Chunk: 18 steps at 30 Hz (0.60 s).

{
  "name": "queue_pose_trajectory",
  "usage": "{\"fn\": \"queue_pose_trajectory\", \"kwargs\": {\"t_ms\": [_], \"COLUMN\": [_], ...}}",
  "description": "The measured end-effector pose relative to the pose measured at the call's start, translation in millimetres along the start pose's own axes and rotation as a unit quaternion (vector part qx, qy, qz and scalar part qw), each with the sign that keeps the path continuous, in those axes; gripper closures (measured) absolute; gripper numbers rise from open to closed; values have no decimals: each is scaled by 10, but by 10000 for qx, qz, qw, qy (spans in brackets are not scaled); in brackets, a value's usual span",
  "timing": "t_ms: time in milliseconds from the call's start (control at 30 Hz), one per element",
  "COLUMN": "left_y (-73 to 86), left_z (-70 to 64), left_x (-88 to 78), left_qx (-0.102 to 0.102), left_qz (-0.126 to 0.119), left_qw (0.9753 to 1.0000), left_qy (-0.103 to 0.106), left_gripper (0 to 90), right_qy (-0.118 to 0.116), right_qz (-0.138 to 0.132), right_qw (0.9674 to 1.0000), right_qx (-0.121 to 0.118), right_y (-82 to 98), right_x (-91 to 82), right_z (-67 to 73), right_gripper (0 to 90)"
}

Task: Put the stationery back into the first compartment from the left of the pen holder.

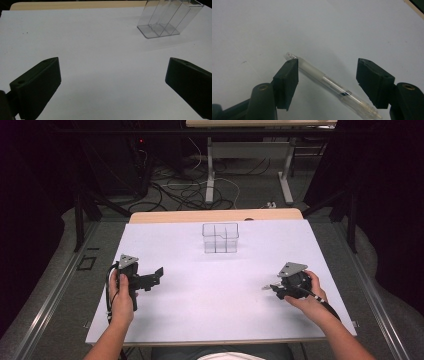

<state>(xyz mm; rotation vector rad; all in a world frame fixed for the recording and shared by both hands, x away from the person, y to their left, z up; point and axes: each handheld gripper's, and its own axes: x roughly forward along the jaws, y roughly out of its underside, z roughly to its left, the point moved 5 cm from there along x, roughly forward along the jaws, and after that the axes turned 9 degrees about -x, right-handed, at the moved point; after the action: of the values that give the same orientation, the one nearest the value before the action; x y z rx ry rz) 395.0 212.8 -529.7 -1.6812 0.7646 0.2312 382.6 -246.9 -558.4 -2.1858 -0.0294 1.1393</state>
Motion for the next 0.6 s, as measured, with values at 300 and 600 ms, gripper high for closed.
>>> {"fn": "queue_pose_trajectory", "kwargs": {"t_ms": [300,600], "left_y": [8,11], "left_z": [-5,14], "left_x": [16,11], "left_qx": [-5,-43], "left_qz": [16,11], "left_qw": [10000,10000], "left_qy": [19,22], "left_gripper": [2,2], "right_qy": [111,-47], "right_qz": [581,618], "right_qw": [9920,9774], "right_qx": [-1119,-2020], "right_y": [-54,-145], "right_x": [-5,-50], "right_z": [12,-87], "right_gripper": [413,407]}}
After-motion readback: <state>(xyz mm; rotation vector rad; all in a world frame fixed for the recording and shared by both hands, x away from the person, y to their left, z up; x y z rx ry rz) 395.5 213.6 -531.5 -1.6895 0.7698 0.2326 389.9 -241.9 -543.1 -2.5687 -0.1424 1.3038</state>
